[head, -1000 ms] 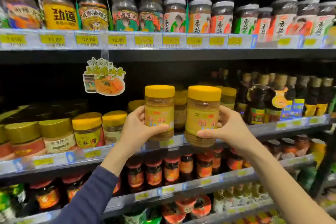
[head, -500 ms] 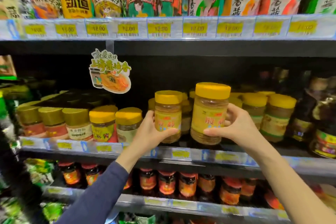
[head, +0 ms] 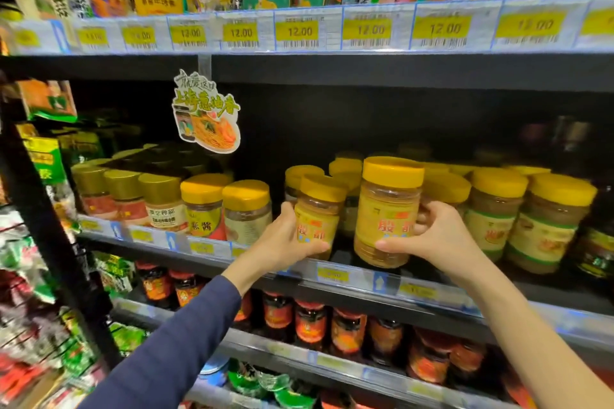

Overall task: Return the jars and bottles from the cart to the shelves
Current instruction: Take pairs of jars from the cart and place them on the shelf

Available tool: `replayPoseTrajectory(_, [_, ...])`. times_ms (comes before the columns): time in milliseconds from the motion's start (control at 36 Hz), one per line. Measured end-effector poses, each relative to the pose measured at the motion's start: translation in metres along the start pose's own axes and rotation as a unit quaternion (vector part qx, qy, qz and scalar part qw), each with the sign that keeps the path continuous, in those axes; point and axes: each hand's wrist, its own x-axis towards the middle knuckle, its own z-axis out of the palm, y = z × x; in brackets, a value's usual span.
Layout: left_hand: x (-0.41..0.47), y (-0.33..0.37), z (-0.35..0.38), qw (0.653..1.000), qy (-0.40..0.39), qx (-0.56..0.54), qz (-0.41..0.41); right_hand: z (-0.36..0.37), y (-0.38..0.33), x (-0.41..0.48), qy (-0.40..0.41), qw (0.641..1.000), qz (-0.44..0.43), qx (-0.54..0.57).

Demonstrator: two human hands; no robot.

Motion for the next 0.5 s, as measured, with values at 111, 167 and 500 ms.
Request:
replayPoseTrajectory(111, [-0.0001, 0.001, -0.0024, 1.0, 0.004, -0.003, -0.008, 0.0011, 0.0014, 0.0006, -0.001, 1.0, 0.0, -0.008])
replayPoseTrajectory(167, [0.0011, 0.0014, -0.0022, 1.0, 0.011, 0.008, -0.007, 0.0013, 0.0017, 0.0, -0.002, 1.0, 0.001, -0.008])
replayPoseTrajectory(500, [-0.0035, -0.0036, -0.0002, 0.99, 0.097, 0.101, -0.014, 0.005, 0.0011, -0.0024, 0.006, 1.0, 0.012, -0.023])
